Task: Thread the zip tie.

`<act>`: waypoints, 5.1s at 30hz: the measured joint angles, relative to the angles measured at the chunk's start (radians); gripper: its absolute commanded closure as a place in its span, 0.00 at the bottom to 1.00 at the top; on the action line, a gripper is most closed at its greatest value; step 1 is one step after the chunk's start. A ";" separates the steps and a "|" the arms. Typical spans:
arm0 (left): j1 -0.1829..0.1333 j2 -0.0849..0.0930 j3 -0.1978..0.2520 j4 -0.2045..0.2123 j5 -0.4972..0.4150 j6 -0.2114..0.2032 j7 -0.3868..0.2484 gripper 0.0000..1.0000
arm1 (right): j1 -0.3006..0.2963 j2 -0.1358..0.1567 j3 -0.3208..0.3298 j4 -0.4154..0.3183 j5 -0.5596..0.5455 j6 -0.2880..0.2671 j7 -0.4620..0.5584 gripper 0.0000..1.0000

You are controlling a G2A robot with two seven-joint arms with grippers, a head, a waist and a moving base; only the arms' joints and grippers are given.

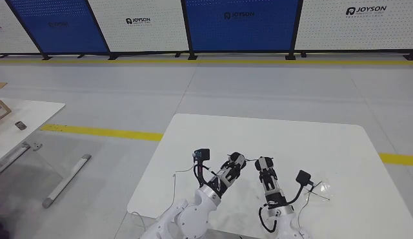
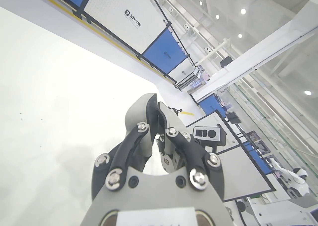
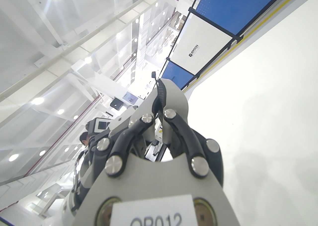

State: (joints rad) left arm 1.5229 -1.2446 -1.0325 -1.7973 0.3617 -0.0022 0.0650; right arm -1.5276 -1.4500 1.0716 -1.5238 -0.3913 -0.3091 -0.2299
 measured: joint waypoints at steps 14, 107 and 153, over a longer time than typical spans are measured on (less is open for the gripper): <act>0.004 -0.005 -0.001 -0.004 -0.027 0.008 -0.003 1.00 | -0.003 -0.001 0.003 0.003 0.033 -0.030 0.034 0.00; 0.044 -0.021 -0.047 -0.091 -0.290 0.065 -0.023 1.00 | 0.071 0.041 -0.008 0.028 -0.617 0.161 0.159 0.59; 0.017 -0.039 0.010 -0.038 -0.222 0.101 0.018 1.00 | 0.065 0.057 0.009 0.009 -0.567 0.045 0.129 1.00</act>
State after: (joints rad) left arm 1.5401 -1.2836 -1.0225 -1.8356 0.1394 0.0986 0.0832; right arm -1.4629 -1.3934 1.0809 -1.5143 -0.9580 -0.2643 -0.1005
